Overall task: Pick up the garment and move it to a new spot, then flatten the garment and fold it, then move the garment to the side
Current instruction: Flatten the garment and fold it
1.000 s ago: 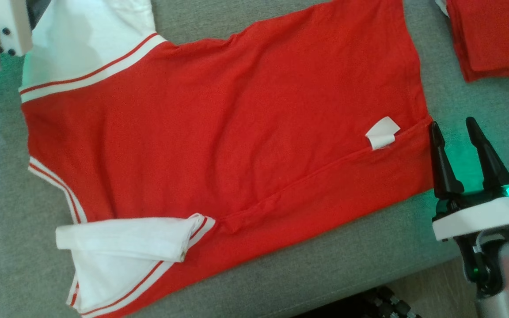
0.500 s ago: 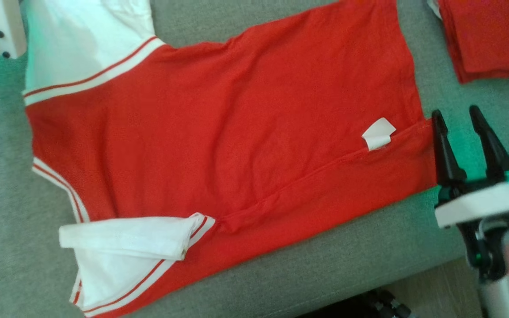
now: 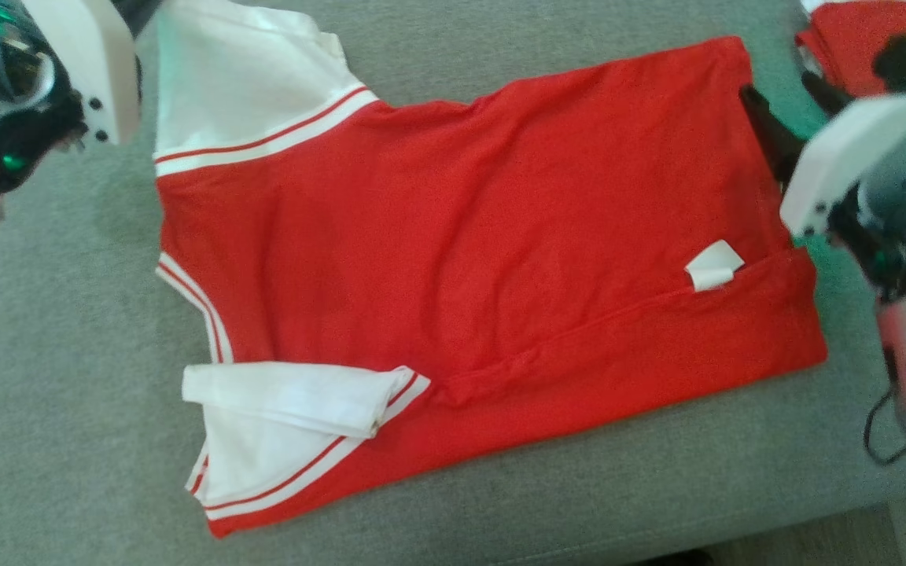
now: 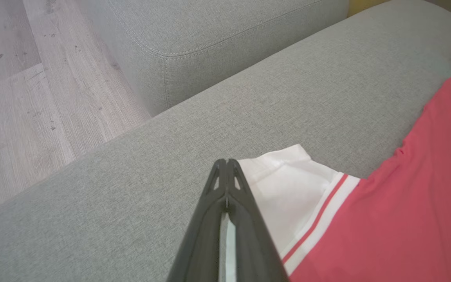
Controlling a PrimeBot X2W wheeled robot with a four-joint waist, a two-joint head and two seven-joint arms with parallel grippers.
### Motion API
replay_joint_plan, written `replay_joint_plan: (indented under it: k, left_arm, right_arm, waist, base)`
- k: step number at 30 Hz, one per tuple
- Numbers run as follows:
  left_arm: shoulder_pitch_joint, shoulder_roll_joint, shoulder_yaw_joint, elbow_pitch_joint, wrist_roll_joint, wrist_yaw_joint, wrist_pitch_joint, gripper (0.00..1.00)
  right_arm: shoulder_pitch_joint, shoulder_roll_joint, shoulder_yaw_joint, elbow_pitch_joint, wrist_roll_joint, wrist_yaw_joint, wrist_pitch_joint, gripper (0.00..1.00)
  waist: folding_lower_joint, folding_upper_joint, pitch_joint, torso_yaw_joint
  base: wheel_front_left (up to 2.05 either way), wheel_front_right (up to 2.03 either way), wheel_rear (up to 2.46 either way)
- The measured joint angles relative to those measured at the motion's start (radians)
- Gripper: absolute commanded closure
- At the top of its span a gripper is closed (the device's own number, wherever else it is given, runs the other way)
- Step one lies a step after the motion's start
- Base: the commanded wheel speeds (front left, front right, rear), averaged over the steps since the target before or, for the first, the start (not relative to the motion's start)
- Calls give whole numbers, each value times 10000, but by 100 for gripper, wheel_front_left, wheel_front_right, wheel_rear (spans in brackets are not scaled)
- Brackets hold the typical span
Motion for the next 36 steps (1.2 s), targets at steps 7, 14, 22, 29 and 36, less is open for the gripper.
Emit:
replay_joint_plan:
  k: [7,14,22,29,36]
  left_arm:
    - [1,50,-462,-437,-125,-2,-2,100]
    - [-2,50,-792,-568,-334,0,-77,100]
    - [-47,63,-1103,-552,-508,-2,-255,100]
    - [-112,65,-1294,-403,-662,-2,-353,100]
    - [-149,111,-1452,-313,-706,-2,-614,100]
  right_arm:
    - [-1737,-92,667,1724,-303,0,922,0]
    - [-2267,-86,771,2824,-533,0,932,0]
    - [-2616,-77,838,3388,-554,0,345,32]
    - [-2824,-67,943,3808,-617,0,144,72]
    - [-2833,-69,966,4033,-617,0,136,100]
  waist:
    - [0,0,-63,359]
    - [1,0,43,563]
    - [1,0,155,626]
    - [1,0,161,714]
    - [1,0,147,797]
  base:
    - [0,0,0]
    - [0,0,0]
    - [0,0,0]
    - [0,0,0]
    - [0,0,0]
